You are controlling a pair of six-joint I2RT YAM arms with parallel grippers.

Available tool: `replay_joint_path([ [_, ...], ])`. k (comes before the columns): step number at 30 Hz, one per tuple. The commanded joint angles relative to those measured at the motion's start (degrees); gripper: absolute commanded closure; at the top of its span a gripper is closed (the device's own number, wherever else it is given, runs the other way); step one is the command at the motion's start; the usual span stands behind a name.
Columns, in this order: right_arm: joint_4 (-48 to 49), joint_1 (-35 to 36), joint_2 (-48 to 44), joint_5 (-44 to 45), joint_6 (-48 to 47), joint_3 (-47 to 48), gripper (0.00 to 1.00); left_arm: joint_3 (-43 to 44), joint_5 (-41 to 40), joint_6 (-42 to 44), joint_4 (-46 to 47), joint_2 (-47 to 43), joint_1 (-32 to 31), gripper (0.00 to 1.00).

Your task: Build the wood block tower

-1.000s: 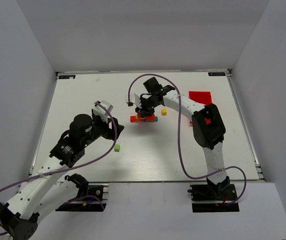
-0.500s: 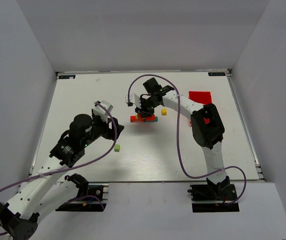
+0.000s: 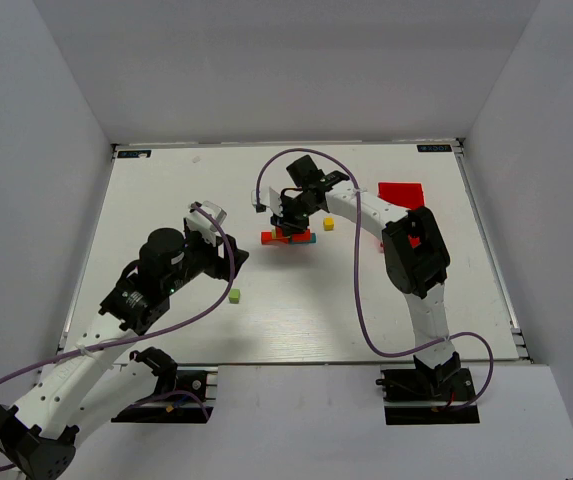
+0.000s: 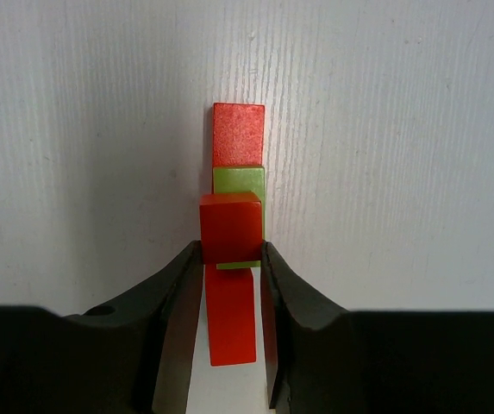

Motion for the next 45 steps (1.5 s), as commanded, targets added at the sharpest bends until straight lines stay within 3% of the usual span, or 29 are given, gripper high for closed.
replay_joint_path([
  [1, 1.0, -0.1, 0.1, 0.1, 1.0, 1.4, 0.65, -0.3, 0.7, 0.2, 0.6, -0.4, 0.3, 0.22],
  [8, 1.8, -0.2, -0.4, 0.4, 1.4, 0.7, 0.44, -0.3, 0.7, 0.2, 0.6, -0.4, 0.3, 0.22],
  [15, 2.1, 0.0, -1.3, -0.2, 1.7, -0.1, 0.37, -0.3, 0.7, 0.2, 0.6, -0.4, 0.3, 0.22],
  [24, 3.4, -2.2, -16.3, 0.1, 0.7, -9.3, 0.31, -0.3, 0.7, 0.2, 0.6, -0.4, 0.3, 0.22],
  [27, 6.2, -4.6, -21.9, 2.8, 0.3, -14.2, 0.31, -0.9, 0.7, 0.2, 0.6, -0.4, 0.3, 0.49],
  [28, 7.6, -5.1, -22.7, 3.3, 0.3, -15.1, 0.48, -1.4, 0.7, 0.2, 1.2, 0.4, 0.3, 0.65],
  [29, 8.3, -6.7, -23.8, 4.0, 0.2, -16.0, 0.7, -1.4, 0.7, -0.3, 1.2, 1.0, 0.3, 1.0],
  [31, 8.2, -8.5, -22.8, 3.8, -1.5, -18.0, 1.0, -0.9, -0.5, -0.8, 0.1, 4.7, 0.3, 1.0],
  [34, 6.6, -11.1, -18.1, 4.0, -4.6, -17.4, 1.0, 0.7, -0.5, -1.6, -2.0, 10.9, 0.3, 1.0],
  [35, 4.8, -11.8, -17.2, 3.3, -5.6, -16.6, 0.88, 0.7, -0.5, -1.6, -3.4, 12.5, 0.3, 0.99],
  [36, 4.4, -13.0, -15.1, 2.8, -6.6, -16.1, 0.73, 1.6, -1.0, -1.6, -4.0, 13.9, 0.3, 0.71],
  [37, 4.4, -13.2, -14.7, 2.8, -9.5, -16.1, 0.64, 2.1, -1.0, -2.1, -4.0, 15.2, 0.3, 0.54],
  [38, 4.5, -13.6, -14.2, 1.9, -10.4, -15.9, 0.52, 2.1, -0.2, -2.1, -4.8, 17.3, 0.3, 0.46],
  [39, 4.5, -14.3, -13.5, 1.3, -12.5, -15.9, 0.48, 2.1, -0.2, -2.1, -4.8, 18.1, 0.3, 0.33],
  [41, 4.5, -15.0, -12.2, 0.3, -14.8, -14.5, 0.45, 2.8, -0.2, -2.1, -5.7, 18.8, 0.3, 0.24],
  [43, 4.7, -15.7, -10.6, -0.6, -16.2, -13.3, 0.42, 2.8, -1.4, -2.6, -6.2, 19.5, 0.3, 0.04],
  [45, 4.1, -16.0, -8.8, -0.4, -16.9, -11.4, 0.41, 2.8, -1.4, -2.6, -5.7, 19.5, 0.3, 0.0],
])
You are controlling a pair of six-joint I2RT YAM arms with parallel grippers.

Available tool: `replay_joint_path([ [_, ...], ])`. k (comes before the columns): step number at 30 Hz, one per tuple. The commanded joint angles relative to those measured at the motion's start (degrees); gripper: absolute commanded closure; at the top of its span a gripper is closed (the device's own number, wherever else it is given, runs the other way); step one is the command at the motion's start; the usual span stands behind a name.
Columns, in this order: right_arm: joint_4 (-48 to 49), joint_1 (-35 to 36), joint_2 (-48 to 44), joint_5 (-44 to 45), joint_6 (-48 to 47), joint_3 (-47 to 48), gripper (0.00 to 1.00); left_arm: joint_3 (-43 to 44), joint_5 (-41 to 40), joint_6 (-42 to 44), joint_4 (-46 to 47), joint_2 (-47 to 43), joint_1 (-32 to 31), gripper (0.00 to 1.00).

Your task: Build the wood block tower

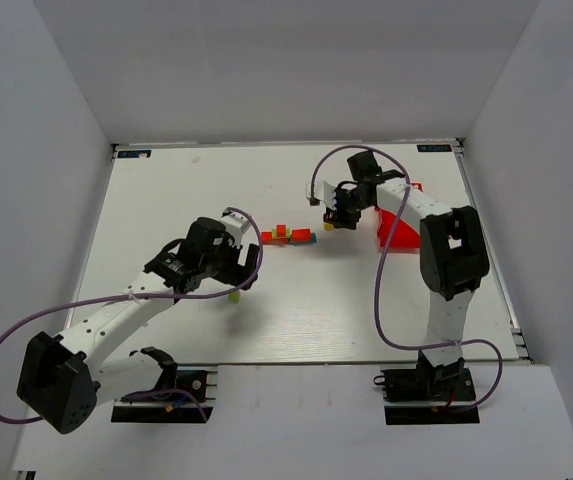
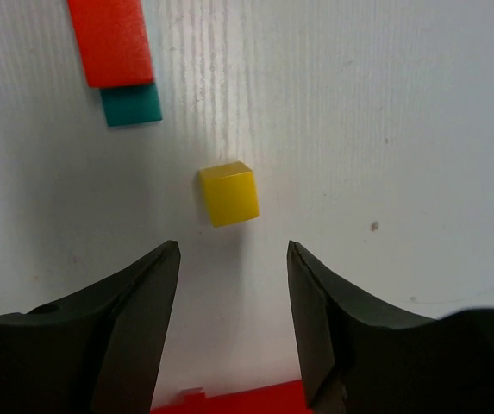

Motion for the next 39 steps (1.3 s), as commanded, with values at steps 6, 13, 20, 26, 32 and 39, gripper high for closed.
replay_joint_path([
  [6, -2.5, -0.6, 5.7, -2.5, -5.2, 8.8, 0.39, 2.6, -0.6, -1.0, 0.1, -1.0, 0.2, 0.0],
  [13, -5.0, -0.6, 7.7, -3.6, -6.6, 11.5, 0.36, 2.6, -0.6, -1.0, 0.1, -1.0, 0.2, 0.0],
  [20, -5.8, -0.9, 8.3, -3.9, -7.1, 11.8, 0.24, 2.6, -0.6, -1.0, 0.1, -1.0, 0.2, 0.0],
  [26, -7.6, -0.7, 9.2, -4.6, -8.8, 12.6, 0.24, 2.6, -0.6, -1.0, 0.1, -1.0, 0.2, 0.0],
  [32, -8.1, -0.5, 10.6, -4.9, -9.5, 13.6, 0.24, 2.6, -0.6, -1.0, 0.1, -1.0, 0.2, 0.0],
  [39, -8.6, -0.5, 12.4, -5.1, -9.6, 15.1, 0.28, 2.6, -0.6, -1.0, 0.1, -1.0, 0.2, 0.0],
])
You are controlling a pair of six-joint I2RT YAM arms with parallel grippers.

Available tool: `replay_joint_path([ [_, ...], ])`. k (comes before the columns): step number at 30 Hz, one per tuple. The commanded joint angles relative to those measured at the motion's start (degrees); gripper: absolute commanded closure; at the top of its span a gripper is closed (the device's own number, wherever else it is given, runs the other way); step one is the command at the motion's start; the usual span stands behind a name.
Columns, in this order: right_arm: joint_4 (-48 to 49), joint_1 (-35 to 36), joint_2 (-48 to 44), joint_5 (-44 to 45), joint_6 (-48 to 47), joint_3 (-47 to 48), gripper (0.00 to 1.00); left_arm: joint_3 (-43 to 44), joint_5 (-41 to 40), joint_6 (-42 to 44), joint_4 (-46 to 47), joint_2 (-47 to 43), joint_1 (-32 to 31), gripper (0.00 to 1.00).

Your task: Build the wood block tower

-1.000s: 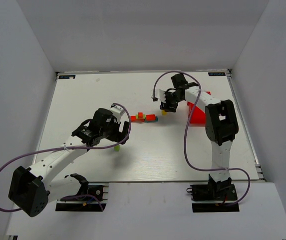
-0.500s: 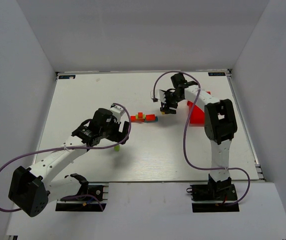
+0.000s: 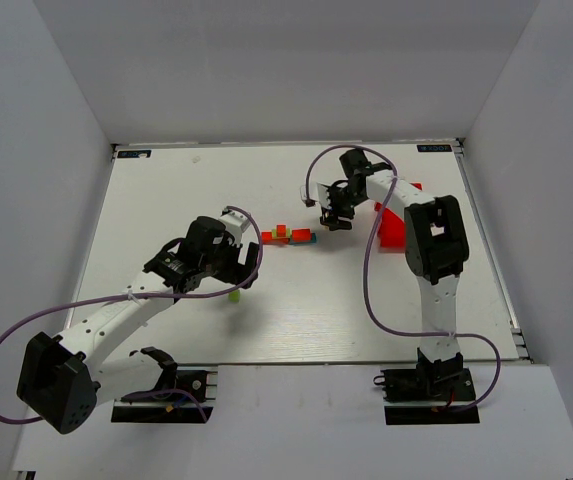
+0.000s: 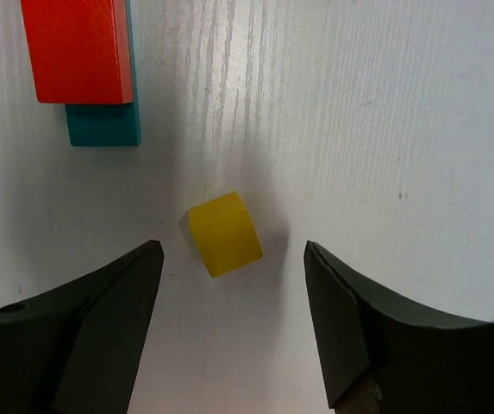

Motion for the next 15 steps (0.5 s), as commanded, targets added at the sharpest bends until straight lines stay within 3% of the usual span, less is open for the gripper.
replay_joint_path([
  [1, -1.4, 0.2, 1.1, -1.7, -1.0, 3.1, 0.28, 2.0, -0.4, -0.5, 0.1, -1.0, 0.1, 0.0],
  [12, -4.2, 0.1, 2.7, -2.7, -0.9, 4.5, 0.48, 2.0, -0.4, -0.5, 0.1, -1.0, 0.1, 0.0],
  [15, -5.4, 0.2, 2.4, -3.0, -1.0, 4.8, 0.65, 2.0, -0.4, -0.5, 0.1, -1.0, 0.1, 0.0],
])
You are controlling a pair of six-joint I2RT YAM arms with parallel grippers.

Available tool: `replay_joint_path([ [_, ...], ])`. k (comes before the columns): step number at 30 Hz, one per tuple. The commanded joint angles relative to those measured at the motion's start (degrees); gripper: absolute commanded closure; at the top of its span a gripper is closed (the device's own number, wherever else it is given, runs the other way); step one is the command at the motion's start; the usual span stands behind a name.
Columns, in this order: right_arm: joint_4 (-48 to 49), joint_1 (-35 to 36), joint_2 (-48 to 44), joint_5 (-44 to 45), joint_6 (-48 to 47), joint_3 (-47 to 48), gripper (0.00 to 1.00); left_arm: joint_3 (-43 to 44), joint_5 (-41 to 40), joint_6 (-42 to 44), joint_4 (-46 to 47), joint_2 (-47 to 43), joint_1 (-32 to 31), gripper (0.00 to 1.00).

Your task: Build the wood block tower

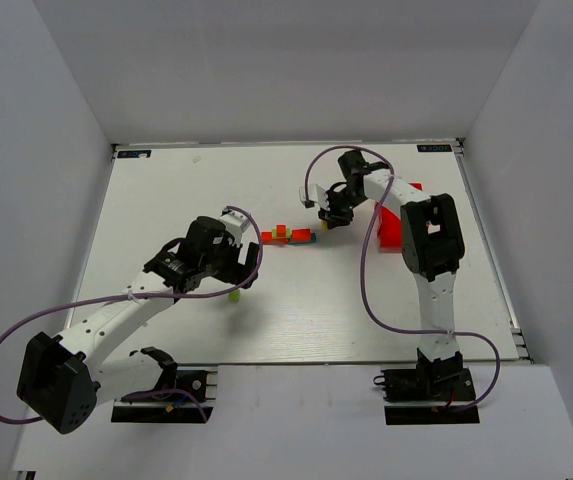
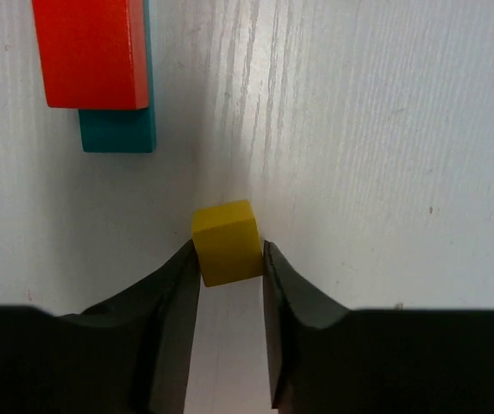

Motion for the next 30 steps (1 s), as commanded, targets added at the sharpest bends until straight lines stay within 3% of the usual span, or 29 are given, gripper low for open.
replay_joint_path([
  [1, -3.0, 0.3, -0.2, -2.3, -0.6, 2.6, 0.68, 2.0, -0.4, -0.5, 0.1, -1.0, 0.1, 0.0],
  [2, -3.4, 0.1, -0.8, -2.5, -0.5, 2.4, 0.76, 2.0, -0.4, -0.5, 0.1, -1.0, 0.1, 0.0],
  [5, -3.0, 0.2, -3.7, -3.7, -0.5, -0.7, 0.84, 2.0, -0.4, -0.5, 0.1, -1.5, 0.1, 0.0],
  [9, -1.5, 0.4, -8.1, -5.9, 1.4, -3.7, 0.92, 2.0, -0.4, -0.5, 0.1, -1.5, 0.1, 0.0],
  [18, 0.4, 2.8, -16.1, -8.0, 8.3, -7.3, 0.94, 2.0, -0.4, -0.5, 0.1, -1.5, 0.1, 0.0],
  [30, 3.6, 8.8, -12.7, -3.3, 17.8, -4.5, 0.94, 2.0, -0.4, -0.5, 0.1, -2.0, 0.1, 0.0],
])
